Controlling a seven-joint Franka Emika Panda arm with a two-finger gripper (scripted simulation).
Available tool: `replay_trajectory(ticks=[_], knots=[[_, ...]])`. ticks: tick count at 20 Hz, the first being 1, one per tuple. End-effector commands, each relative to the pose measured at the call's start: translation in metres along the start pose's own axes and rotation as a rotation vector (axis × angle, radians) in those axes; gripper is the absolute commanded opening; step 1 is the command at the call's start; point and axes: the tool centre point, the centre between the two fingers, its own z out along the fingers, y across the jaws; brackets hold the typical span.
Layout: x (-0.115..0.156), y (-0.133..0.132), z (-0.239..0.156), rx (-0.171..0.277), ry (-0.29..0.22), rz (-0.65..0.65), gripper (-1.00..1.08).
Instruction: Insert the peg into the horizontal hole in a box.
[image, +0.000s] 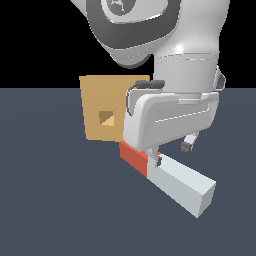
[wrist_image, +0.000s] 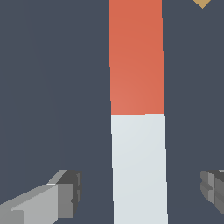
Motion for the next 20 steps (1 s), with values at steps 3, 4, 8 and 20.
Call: replay_trajectory(ticks=[3, 4, 8, 20], knots=[[-0.005, 0.003, 0.004, 0.000, -0.001, -0.024, 1.00], [-0.005, 0.003, 0.004, 0.000, -0.001, -0.025, 1.00], [-0.005, 0.003, 0.004, 0.000, -0.001, -0.024, 1.00], [-0.005, 0.003, 0.052, 0.000, -0.002, -0.026, 1.00]])
